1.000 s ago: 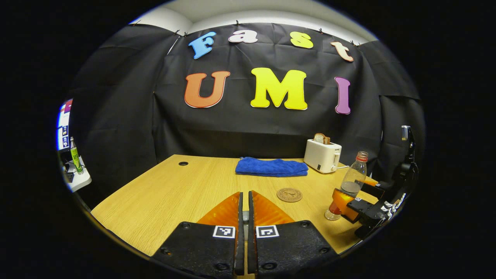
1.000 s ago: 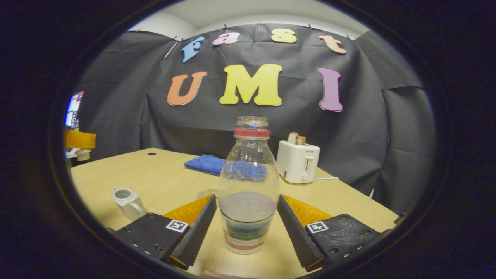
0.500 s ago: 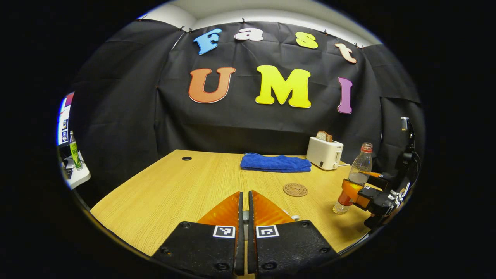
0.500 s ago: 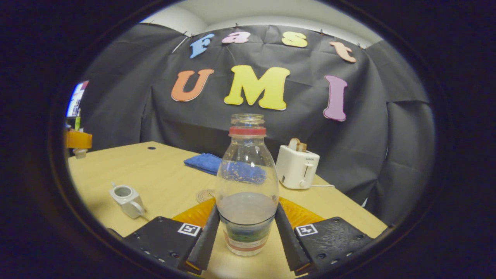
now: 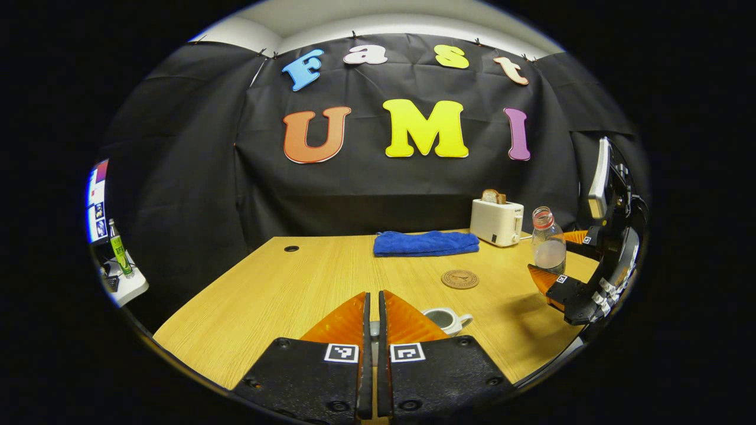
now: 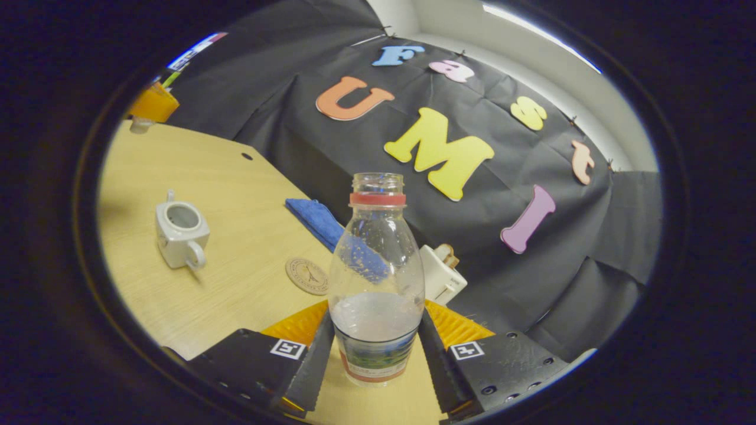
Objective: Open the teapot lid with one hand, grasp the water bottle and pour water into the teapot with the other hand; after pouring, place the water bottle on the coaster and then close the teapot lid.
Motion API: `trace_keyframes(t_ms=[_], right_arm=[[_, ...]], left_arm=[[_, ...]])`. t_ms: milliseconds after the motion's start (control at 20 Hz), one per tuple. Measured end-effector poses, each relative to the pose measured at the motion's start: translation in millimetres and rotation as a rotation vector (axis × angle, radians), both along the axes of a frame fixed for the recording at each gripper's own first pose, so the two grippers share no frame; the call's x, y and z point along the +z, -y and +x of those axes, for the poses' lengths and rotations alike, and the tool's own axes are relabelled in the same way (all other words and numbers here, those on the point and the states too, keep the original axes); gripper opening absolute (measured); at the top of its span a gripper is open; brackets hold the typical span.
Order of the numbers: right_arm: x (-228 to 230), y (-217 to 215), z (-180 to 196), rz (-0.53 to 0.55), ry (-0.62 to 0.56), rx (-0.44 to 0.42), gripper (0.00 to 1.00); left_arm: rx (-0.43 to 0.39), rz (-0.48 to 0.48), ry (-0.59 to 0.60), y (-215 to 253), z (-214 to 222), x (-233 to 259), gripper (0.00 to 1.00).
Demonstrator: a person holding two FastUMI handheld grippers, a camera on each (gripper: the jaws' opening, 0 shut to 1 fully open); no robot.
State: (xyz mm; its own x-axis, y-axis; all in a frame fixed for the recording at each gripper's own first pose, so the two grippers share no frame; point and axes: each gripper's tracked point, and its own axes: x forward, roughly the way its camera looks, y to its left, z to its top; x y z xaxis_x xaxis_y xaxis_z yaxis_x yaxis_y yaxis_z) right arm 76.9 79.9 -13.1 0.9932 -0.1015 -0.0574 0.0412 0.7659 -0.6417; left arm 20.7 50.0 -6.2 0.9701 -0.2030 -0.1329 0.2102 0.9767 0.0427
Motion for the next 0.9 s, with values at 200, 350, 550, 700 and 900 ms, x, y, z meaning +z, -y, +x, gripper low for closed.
trace_keyframes(t_ms=[200,350,550,700,900], right_arm=[[-9,-19,0,-0.173,-0.005,-0.008,0.75],[-13,-35,5,-0.279,0.001,0.005,0.75],[-14,-52,8,-0.373,0.006,0.021,0.75],[-14,-61,9,-0.485,0.03,0.022,0.75],[-18,-71,9,-0.576,0.034,0.034,0.74]], left_arm=[[0.007,-0.028,-0.022,-11,2,-9,0.06],[0.015,-0.027,-0.026,-21,3,-16,0.06],[0.039,-0.045,-0.055,-35,6,-30,0.06],[0.052,-0.049,-0.057,-44,7,-36,0.06],[0.046,-0.037,-0.052,-46,7,-39,0.06]])
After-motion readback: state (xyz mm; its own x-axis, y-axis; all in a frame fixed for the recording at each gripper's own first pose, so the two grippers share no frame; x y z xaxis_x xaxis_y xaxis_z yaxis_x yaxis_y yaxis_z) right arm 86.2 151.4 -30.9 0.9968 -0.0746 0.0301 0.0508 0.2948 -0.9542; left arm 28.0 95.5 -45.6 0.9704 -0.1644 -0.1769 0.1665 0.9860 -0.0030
